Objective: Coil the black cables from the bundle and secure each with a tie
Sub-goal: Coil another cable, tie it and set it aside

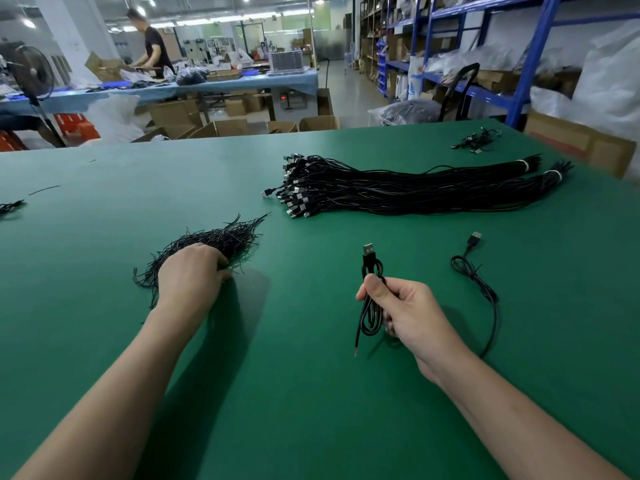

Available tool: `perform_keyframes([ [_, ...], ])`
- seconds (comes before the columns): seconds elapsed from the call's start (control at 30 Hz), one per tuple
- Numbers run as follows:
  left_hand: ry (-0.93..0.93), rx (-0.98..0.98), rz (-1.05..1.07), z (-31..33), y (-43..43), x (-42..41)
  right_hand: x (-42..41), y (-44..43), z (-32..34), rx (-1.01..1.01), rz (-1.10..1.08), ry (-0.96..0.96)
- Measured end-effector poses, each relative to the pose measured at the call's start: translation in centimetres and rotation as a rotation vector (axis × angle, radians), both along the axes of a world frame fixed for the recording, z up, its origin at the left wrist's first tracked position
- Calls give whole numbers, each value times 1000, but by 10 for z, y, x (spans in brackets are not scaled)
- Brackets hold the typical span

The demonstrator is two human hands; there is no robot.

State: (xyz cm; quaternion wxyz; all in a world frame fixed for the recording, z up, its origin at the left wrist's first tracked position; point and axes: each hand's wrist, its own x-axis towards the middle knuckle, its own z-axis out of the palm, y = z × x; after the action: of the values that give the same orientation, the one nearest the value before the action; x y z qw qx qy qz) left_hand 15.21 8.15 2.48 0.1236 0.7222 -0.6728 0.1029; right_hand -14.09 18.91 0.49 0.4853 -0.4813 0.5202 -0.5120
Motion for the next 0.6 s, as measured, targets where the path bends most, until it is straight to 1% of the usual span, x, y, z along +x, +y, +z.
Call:
perform_keyframes([
  [0.17,-10,-17,-23,0,-2,4,-1,0,0,5,-1,-36],
  [0.27,-82,-10,-87,4,-2,8,-1,0,1,-1,4,-71],
  [0.4,-73,-80,-193,4,2,14,1,1,3,-19,27,-74],
  [0.5,27,-219,-247,5,9,14,3,2,3,-26,34,-50],
  [0.6,227,-346,-267,11,15,9,4,3,3,-37,26,-14],
])
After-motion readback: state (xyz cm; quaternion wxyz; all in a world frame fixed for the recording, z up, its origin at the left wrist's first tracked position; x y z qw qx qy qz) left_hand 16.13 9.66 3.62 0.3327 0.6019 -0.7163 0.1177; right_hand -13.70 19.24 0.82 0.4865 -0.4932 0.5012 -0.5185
